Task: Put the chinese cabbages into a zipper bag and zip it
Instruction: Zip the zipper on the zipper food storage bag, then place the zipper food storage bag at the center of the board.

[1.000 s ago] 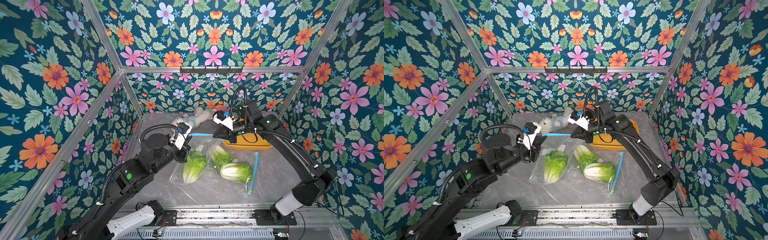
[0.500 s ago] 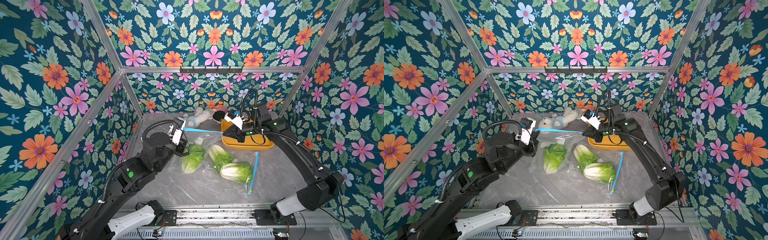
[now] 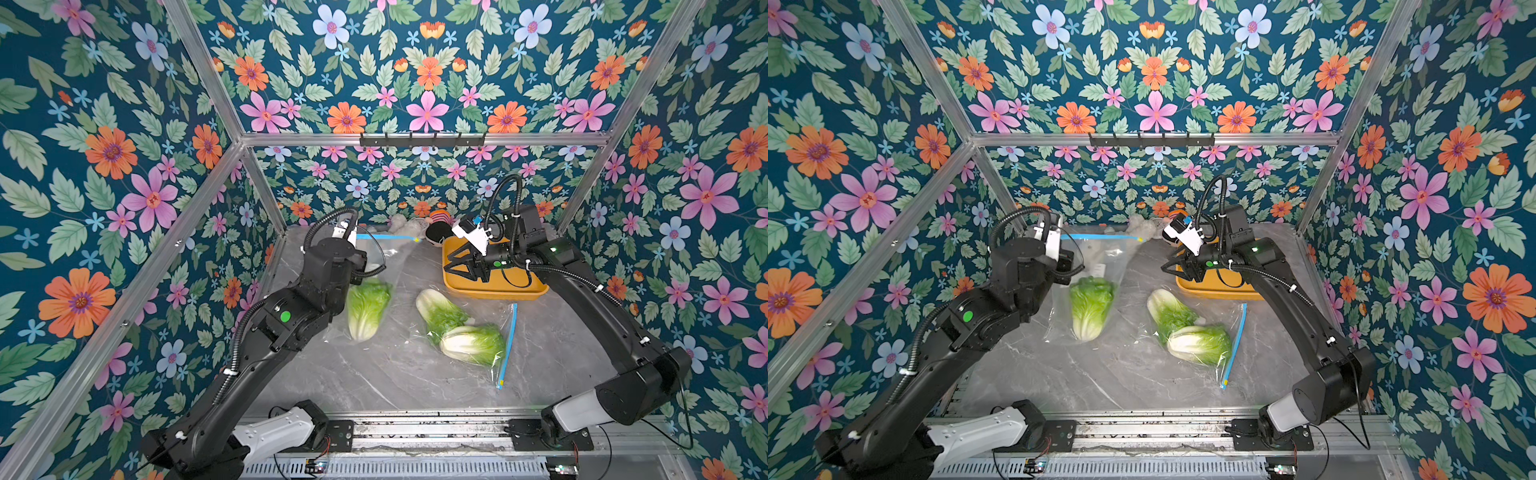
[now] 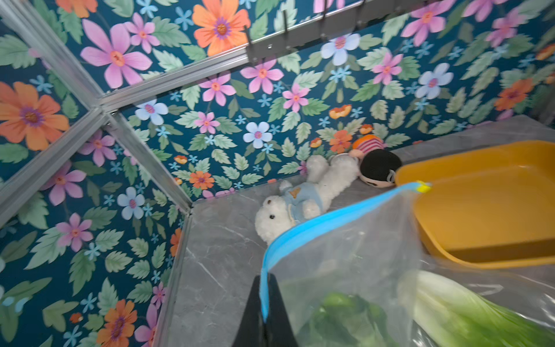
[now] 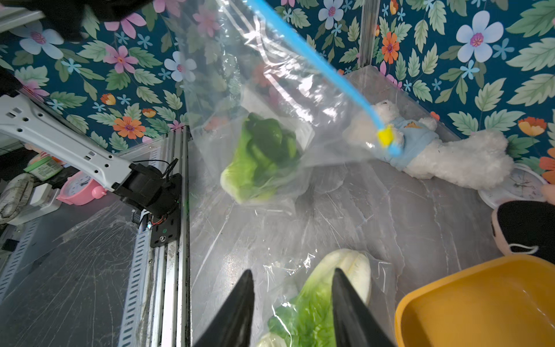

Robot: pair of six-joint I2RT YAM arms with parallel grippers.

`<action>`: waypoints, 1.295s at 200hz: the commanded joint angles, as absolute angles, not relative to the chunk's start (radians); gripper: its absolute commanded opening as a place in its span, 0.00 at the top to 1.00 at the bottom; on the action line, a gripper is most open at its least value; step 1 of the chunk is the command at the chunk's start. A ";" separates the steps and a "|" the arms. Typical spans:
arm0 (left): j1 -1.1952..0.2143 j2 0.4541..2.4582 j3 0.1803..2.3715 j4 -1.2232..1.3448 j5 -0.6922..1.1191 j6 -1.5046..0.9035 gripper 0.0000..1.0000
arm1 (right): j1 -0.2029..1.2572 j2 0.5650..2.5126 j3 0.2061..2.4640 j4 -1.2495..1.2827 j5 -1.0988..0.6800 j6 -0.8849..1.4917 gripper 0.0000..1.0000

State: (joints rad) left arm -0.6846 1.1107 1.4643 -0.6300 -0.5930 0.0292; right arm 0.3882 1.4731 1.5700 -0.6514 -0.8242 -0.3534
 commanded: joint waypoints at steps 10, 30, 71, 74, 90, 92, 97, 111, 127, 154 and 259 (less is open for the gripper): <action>-0.632 1.150 1.483 -0.598 -0.596 0.043 1.00 | 0.385 1.409 1.507 -0.508 -0.800 -0.176 0.42; -0.634 1.183 1.458 -0.564 -0.444 0.039 1.00 | 0.359 1.371 1.463 -0.476 -0.720 -0.069 0.37; -0.807 1.314 1.214 -0.371 -0.246 -0.003 1.00 | 0.255 1.250 1.269 -0.373 -0.563 0.112 0.33; -0.825 1.326 1.199 -0.360 -0.241 -0.003 1.00 | 0.244 1.239 1.250 -0.363 -0.556 0.125 0.33; -0.887 1.404 1.151 -0.298 -0.184 -0.041 1.00 | 0.177 1.197 1.174 -0.328 -0.529 0.204 0.32; -0.893 1.411 1.148 -0.290 -0.171 -0.046 1.00 | 0.168 1.192 1.165 -0.326 -0.523 0.215 0.32; -0.908 1.435 1.141 -0.268 -0.139 -0.058 1.00 | 0.149 1.179 1.144 -0.323 -0.504 0.237 0.31; -0.953 1.473 1.125 -0.226 -0.112 -0.078 1.00 | 0.104 1.142 1.093 -0.332 -0.447 0.282 0.31; -0.970 1.468 1.087 -0.181 -0.088 -0.106 1.00 | 0.046 1.096 1.037 -0.360 -0.376 0.330 0.29; -0.965 1.374 1.019 -0.146 -0.154 -0.133 0.36 | -0.067 1.009 0.922 -0.417 -0.244 0.405 0.23; -0.142 1.173 0.591 0.139 -0.581 -0.347 0.01 | -0.132 1.037 0.431 0.050 0.258 0.352 0.01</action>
